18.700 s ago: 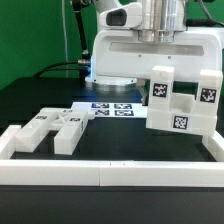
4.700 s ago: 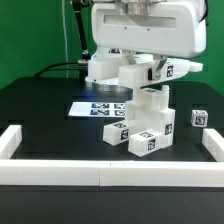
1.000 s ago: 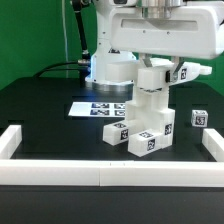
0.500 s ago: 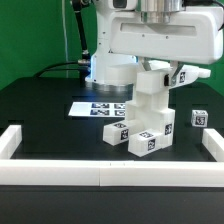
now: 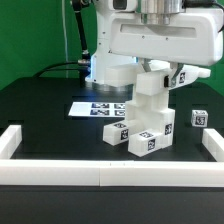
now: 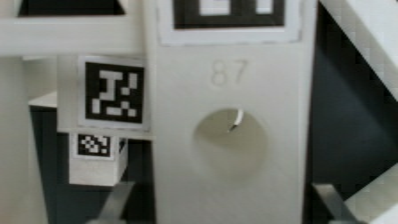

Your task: Assemble chair

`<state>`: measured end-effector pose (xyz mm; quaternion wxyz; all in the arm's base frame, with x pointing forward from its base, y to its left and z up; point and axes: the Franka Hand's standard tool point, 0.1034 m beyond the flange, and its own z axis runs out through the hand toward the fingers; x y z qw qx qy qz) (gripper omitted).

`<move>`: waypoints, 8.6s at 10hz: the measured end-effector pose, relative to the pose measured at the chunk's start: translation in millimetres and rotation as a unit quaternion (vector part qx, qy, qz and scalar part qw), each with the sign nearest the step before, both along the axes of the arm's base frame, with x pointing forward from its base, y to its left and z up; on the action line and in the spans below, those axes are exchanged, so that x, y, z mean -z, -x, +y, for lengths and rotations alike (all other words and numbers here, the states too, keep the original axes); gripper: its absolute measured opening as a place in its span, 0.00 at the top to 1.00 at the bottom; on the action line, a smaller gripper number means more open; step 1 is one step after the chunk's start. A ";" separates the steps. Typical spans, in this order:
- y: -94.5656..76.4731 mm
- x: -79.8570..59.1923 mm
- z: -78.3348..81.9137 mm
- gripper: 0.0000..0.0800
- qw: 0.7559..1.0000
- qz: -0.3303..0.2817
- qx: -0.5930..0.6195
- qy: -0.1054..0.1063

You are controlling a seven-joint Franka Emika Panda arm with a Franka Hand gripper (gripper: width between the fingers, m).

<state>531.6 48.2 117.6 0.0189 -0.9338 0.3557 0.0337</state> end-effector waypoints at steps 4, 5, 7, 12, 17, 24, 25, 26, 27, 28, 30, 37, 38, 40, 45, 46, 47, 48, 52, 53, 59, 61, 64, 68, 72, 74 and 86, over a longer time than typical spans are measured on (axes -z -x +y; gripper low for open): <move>0.0 -0.2 2.2 0.64 1.000 0.000 -0.002 0.000; 0.0 -0.2 2.3 0.64 1.000 0.000 -0.002 0.000; 0.0 -0.2 2.3 0.64 1.000 0.000 -0.002 0.000; 5.7 1.9 14.1 0.64 1.000 0.001 0.013 0.002; 6.5 17.4 12.2 0.64 1.000 0.001 -0.007 0.008; 1.5 41.4 6.7 0.64 0.999 0.007 -0.035 0.017; -0.5 41.4 6.5 0.64 0.999 0.003 -0.037 0.018; -0.9 41.4 6.5 0.64 0.999 0.002 -0.039 0.018; -1.3 41.4 6.5 0.64 0.999 0.002 -0.042 0.018; -1.3 41.4 6.5 0.64 0.999 0.002 -0.042 0.018; -1.5 41.3 6.0 0.64 0.999 0.001 -0.044 0.018; -1.3 41.8 5.7 0.24 0.999 0.001 -0.045 0.018; -1.3 41.8 5.7 0.20 0.999 0.001 -0.045 0.018; -1.3 41.9 5.7 0.19 0.999 0.001 -0.045 0.018; -4.1 36.4 5.3 0.19 0.998 -0.004 -0.054 0.016; -6.7 29.8 4.9 0.19 0.998 -0.009 -0.057 0.014; -9.0 22.7 5.2 0.19 0.998 -0.013 -0.057 0.012; -9.9 17.6 6.3 0.19 0.998 -0.016 -0.057 0.010; -6.9 -11.6 17.3 0.19 0.998 -0.026 -0.054 -0.002; -4.7 -18.7 22.5 0.19 0.998 -0.029 -0.051 -0.006; 32.5 -16.6 58.4 0.19 0.999 -0.018 -0.028 -0.017; 32.8 -15.9 58.7 0.19 0.999 -0.017 -0.028 -0.016; 54.1 -9.5 70.0 0.19 1.000 -0.011 0.002 -0.014; 91.5 3.6 117.6 0.19 1.000 0.002 0.013 -0.006; 81.0 -1.6 112.5 0.19 1.000 0.002 0.004 -0.008; 84.1 0.1 115.7 0.19 1.000 0.003 0.003 -0.007; 122.4 50.9 122.2 0.19 0.998 0.025 -0.049 0.020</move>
Offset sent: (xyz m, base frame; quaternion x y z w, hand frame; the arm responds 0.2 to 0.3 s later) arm 0.0000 0.0000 0.0000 0.0000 0.0000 0.0000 1.0000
